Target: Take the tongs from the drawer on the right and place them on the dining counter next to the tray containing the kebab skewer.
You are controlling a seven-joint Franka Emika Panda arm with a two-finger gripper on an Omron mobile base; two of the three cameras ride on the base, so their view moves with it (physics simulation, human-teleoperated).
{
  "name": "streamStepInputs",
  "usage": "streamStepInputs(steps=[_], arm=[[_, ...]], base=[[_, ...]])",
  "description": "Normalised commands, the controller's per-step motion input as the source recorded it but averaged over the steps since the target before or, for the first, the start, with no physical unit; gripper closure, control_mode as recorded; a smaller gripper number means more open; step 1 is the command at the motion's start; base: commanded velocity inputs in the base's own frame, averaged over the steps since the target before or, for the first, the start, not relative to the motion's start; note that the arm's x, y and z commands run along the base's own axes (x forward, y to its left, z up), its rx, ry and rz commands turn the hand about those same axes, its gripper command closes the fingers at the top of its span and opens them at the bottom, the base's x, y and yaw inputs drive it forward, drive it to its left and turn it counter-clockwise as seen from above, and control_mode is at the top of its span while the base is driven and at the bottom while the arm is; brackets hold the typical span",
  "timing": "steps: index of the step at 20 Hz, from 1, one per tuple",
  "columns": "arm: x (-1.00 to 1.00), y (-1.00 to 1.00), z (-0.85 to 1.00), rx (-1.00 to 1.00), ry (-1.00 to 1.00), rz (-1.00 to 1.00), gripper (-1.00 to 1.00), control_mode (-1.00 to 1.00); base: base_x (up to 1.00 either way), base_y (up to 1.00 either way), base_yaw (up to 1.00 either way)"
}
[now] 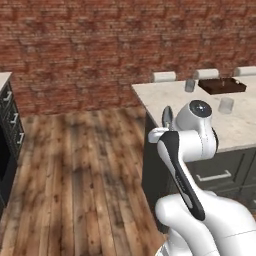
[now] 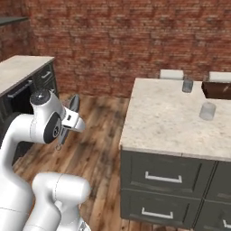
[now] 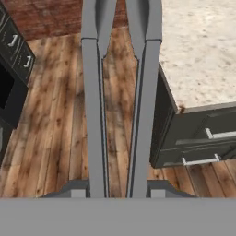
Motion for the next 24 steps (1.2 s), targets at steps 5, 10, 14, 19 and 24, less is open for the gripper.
streamStepInputs(steps=[5, 10, 14, 19, 24], arm=[[0.00, 0.00, 0.00, 0.00, 0.00, 0.00, 1.00, 1.00], [0.00, 0.00, 0.00, 0.00, 0.00, 0.00, 1.00, 1.00], [0.00, 0.00, 0.00, 0.00, 0.00, 0.00, 1.00, 1.00], [0.00, 0.00, 0.00, 0.00, 0.00, 0.00, 1.00, 1.00], [0.00, 0.00, 0.00, 0.00, 0.00, 0.00, 1.00, 1.00]], base=[[0.78, 0.01, -0.13], [0.53, 0.17, -0.09], [0.55, 0.16, -0.09], [0.40, 0.36, -0.07], [0.34, 0.45, -0.05]])
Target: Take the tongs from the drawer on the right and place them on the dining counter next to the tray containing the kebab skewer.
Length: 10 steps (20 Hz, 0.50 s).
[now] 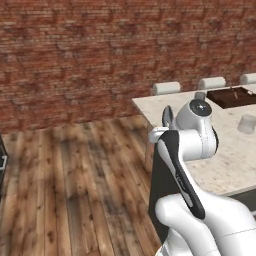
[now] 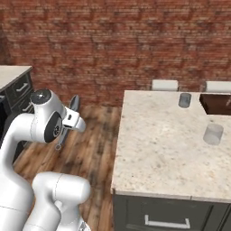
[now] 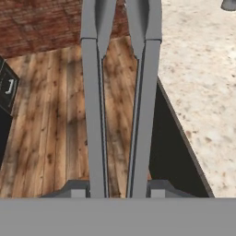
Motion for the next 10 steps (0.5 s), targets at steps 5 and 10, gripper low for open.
streamStepInputs(steps=[5, 10], arm=[[0.00, 0.00, 0.00, 0.00, 0.00, 0.00, 1.00, 1.00], [0.00, 0.00, 0.00, 0.00, 0.00, 0.00, 1.00, 1.00]], base=[[0.39, 0.50, -0.04], [0.69, 0.48, -0.04]])
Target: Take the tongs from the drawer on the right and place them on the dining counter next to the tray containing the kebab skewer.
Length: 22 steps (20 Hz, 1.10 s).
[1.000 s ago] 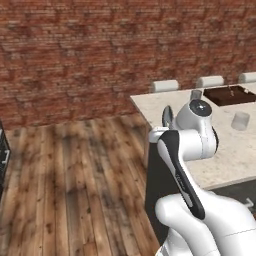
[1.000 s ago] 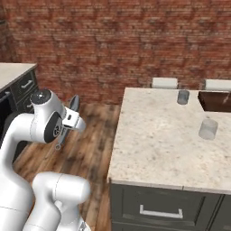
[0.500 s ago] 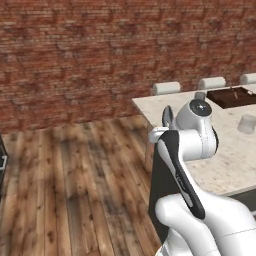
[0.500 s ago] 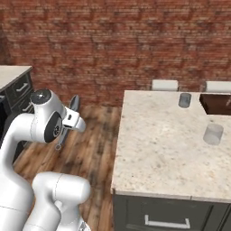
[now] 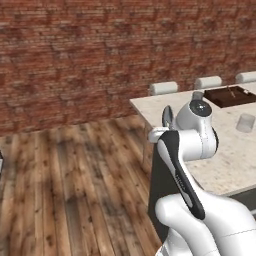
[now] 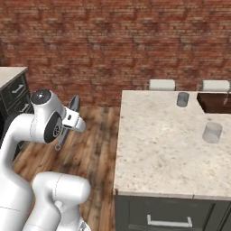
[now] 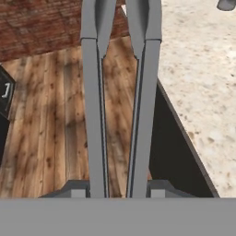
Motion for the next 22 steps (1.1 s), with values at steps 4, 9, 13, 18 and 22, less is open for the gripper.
streamStepInputs(steps=[4, 9, 13, 18, 22], arm=[[0.00, 0.00, 0.00, 0.00, 0.00, 0.00, 1.00, 1.00], [0.00, 0.00, 0.00, 0.00, 0.00, 0.00, 1.00, 1.00], [0.00, 0.00, 0.00, 0.00, 0.00, 0.00, 1.00, 1.00], [0.00, 0.00, 0.00, 0.00, 0.00, 0.00, 1.00, 1.00], [0.00, 0.00, 0.00, 0.00, 0.00, 0.00, 1.00, 1.00]], base=[[0.99, 0.56, -0.02], [1.00, 0.24, 0.00], [0.64, 0.12, 0.02], [-0.26, 0.43, 0.20], [-0.38, 0.64, 0.23]])
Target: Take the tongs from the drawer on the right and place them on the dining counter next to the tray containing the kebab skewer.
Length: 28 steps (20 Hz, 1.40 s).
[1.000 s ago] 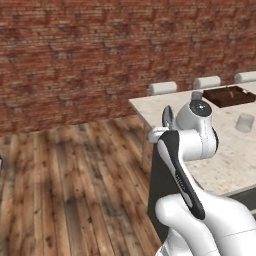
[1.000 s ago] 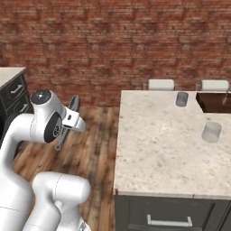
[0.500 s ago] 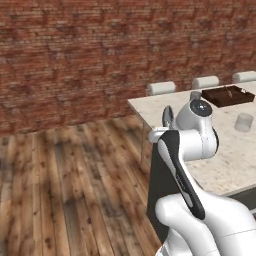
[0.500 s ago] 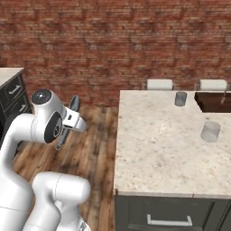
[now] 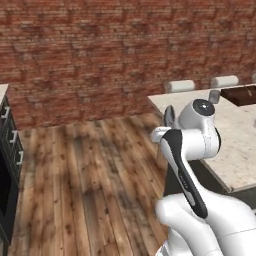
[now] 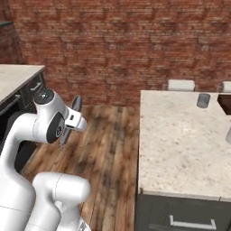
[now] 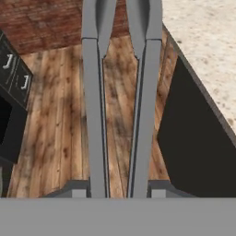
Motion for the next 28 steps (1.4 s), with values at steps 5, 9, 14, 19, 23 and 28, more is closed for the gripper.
streamStepInputs(steps=[5, 9, 14, 19, 23, 28], arm=[[0.00, 0.00, 0.00, 0.00, 0.00, 0.00, 1.00, 1.00], [0.00, 0.00, 0.00, 0.00, 0.00, 0.00, 1.00, 1.00], [0.00, 0.00, 0.00, 0.00, 0.00, 0.00, 1.00, 1.00], [0.00, 0.00, 0.00, 0.00, 0.00, 0.00, 1.00, 1.00], [0.00, 0.00, 0.00, 0.00, 0.00, 0.00, 1.00, 1.00], [0.00, 0.00, 0.00, 0.00, 0.00, 0.00, 1.00, 1.00]], base=[[0.68, 0.14, 0.12], [1.00, 0.00, 0.04], [1.00, 0.04, 0.01], [0.96, 0.01, -0.02], [0.78, 0.16, -0.16], [0.42, 0.32, -0.30]])
